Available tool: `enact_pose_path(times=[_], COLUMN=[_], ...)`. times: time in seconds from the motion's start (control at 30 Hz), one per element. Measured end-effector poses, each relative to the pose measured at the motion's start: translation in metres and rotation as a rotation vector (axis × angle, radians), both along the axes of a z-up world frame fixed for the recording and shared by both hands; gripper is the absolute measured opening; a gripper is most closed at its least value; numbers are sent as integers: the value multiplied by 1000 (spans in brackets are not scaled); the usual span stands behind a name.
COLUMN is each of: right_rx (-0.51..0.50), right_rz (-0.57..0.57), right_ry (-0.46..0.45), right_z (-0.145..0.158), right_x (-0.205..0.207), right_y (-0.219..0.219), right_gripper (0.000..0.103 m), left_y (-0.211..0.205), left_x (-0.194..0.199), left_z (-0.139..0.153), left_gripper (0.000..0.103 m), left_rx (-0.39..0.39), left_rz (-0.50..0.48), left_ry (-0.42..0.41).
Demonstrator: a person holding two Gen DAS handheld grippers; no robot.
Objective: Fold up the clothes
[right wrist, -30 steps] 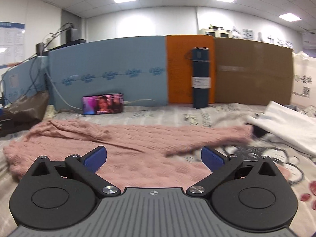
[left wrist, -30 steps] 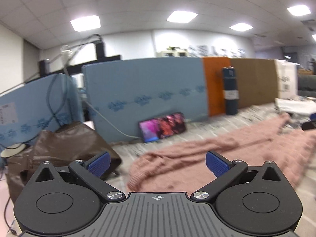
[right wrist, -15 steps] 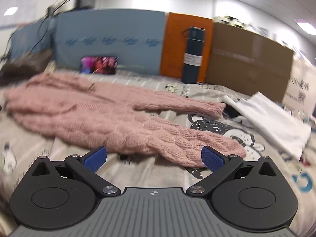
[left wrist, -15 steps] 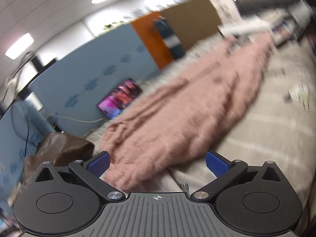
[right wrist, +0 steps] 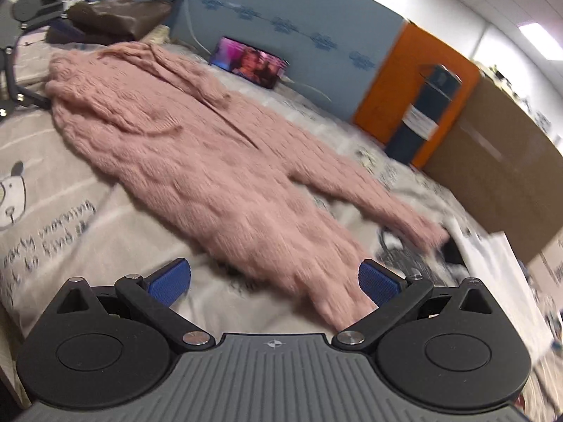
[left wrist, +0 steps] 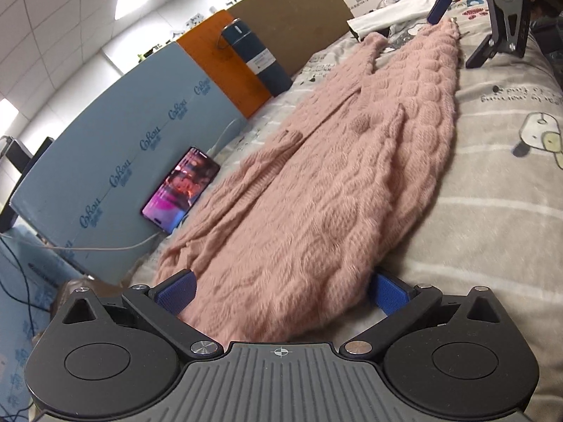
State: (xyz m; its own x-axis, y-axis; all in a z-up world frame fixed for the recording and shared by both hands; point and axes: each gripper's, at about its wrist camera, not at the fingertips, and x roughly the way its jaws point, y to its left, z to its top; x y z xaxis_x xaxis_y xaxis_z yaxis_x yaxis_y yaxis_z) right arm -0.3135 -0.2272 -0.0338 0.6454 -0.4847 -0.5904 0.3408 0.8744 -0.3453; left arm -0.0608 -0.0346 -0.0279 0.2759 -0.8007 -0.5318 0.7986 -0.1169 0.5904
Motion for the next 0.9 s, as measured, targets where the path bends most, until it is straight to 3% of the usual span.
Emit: enact_pose_path(times=[0.17, 0.33, 0.5, 0.6, 0.67, 0.73, 0.77, 0.8, 0.83, 0.9], right_rx=[15, -21, 8, -2, 16, 27, 26, 26, 26, 25], right_rz=[74, -9, -75, -90, -86, -80, -77, -73, -70, -64], right_ry=[-59, -104, -238, -283, -316, -337, -340, -342, -344, -349], right_z=[-3, -2, 5, 6, 8, 10, 12, 13, 14, 17], right_x=[20, 21, 9, 12, 15, 20, 24, 28, 32, 39], right_y=[4, -8, -23, -26, -29, -33, -35, -37, -40, -44], right_gripper=[103, 103, 102, 98, 88, 64, 57, 43, 35, 29], left_y=[-5, -5, -6, -11, -13, -15, -16, -17, -19, -22], left_x=[9, 21, 28, 33, 39, 47, 52, 56, 60, 64], left_z=[0, 2, 3, 6, 10, 14, 15, 15, 15, 12], left_gripper=[103, 103, 102, 101, 96, 82, 74, 56, 43, 31], left_rx=[-17, -33, -98, -134, -162, -185, -186, -177, -161, -160], left_rz=[23, 66, 86, 98, 112, 129, 131, 128, 124, 135], left_ry=[40, 84, 138, 169, 212, 282, 326, 370, 406, 422])
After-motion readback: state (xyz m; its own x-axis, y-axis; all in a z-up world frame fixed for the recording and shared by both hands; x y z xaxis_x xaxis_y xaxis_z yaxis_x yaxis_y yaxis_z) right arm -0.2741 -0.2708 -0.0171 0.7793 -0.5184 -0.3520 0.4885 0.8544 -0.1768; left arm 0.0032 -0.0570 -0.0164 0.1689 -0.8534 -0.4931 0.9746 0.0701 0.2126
